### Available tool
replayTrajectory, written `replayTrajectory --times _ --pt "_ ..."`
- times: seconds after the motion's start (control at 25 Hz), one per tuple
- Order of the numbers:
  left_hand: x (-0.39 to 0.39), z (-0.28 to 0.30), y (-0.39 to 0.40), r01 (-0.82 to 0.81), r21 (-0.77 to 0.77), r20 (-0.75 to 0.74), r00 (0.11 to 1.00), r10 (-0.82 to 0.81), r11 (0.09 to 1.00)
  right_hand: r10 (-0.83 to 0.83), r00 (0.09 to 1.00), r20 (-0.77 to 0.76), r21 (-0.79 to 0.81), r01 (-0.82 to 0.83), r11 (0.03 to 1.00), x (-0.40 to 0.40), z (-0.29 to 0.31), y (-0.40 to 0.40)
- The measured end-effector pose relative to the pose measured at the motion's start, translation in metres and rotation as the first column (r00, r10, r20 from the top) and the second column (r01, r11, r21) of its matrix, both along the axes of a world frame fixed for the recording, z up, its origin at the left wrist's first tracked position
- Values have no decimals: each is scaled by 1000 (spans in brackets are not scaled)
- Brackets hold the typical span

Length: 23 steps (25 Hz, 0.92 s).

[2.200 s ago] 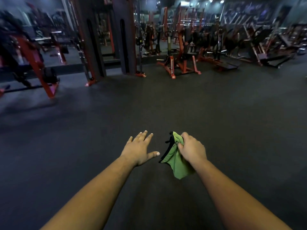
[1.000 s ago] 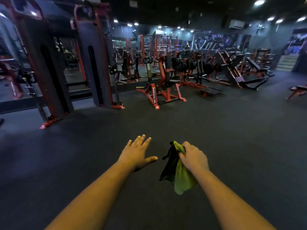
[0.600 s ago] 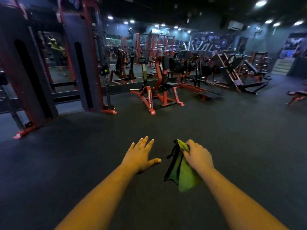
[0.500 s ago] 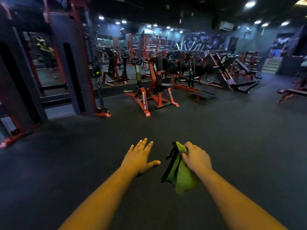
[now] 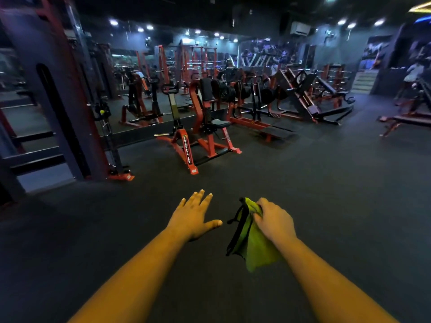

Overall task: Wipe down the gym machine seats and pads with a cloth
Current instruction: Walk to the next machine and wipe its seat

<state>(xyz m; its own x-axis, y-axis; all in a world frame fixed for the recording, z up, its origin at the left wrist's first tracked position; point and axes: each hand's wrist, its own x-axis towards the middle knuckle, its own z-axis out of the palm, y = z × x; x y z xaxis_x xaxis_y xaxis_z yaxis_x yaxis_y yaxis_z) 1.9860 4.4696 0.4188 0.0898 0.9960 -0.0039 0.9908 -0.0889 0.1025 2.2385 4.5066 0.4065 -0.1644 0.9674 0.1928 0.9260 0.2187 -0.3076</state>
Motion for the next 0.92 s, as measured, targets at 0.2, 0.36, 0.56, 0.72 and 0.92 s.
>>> replayTrajectory --times 0.2,0.36,0.56,0.72,0.92 --pt "7 -2 165 -38 -33 -18 999 37 999 52 999 6 -17 -52 998 3 -3 174" --pt "5 1 277 -36 -29 7 999 36 999 59 998 14 -39 -58 998 -5 4 291" --pt "-31 -25 441 -42 -24 40 998 43 999 56 998 38 -48 -54 997 -38 -10 458" --pt "-66 -41 560 -22 -60 62 998 26 998 20 998 51 -71 -16 997 -62 -25 572" --pt "-104 -37 722 -18 -79 54 998 22 997 -7 999 41 -83 10 996 -78 -21 715"
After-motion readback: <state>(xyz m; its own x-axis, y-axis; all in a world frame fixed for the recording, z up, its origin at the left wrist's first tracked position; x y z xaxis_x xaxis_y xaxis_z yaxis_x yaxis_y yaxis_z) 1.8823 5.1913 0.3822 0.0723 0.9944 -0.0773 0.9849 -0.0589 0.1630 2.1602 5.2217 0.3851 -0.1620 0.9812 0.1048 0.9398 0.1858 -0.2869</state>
